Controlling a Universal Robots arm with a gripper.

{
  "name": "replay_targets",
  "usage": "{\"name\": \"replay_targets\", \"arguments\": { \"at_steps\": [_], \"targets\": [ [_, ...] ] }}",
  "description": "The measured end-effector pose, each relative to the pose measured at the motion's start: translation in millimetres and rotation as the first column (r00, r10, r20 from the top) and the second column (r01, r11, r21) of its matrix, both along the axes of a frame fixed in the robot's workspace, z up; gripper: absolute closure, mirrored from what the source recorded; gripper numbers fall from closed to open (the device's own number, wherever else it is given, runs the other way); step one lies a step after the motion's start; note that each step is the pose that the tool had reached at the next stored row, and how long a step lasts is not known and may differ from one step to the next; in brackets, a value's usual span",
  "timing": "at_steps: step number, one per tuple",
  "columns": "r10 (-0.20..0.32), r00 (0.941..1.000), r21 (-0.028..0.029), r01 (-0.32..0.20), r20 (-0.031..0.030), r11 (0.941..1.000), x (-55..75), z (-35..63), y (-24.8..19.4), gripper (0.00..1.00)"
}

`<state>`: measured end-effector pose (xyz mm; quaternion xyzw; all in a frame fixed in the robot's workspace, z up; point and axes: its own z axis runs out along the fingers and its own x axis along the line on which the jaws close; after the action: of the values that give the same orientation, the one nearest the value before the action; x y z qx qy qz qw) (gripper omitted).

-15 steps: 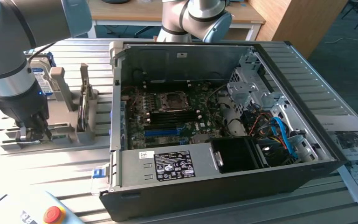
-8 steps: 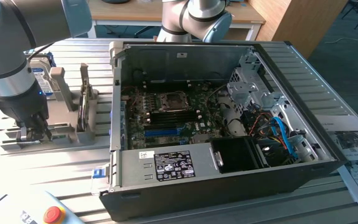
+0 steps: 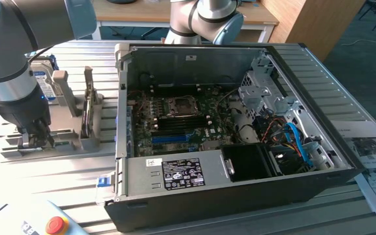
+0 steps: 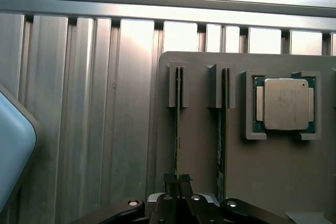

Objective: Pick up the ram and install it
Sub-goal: 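Pick up the ram and move it above insertion slot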

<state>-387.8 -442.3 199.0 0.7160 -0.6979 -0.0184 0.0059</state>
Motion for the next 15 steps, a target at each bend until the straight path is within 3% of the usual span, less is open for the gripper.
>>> {"name": "replay_targets", "arguments": {
  "at_steps": [15],
  "targets": [
    [0.000,1.0000,0.0000,0.000,-0.0001,1.0000,0.0,9.2,0.0,0.88]
  ]
}}
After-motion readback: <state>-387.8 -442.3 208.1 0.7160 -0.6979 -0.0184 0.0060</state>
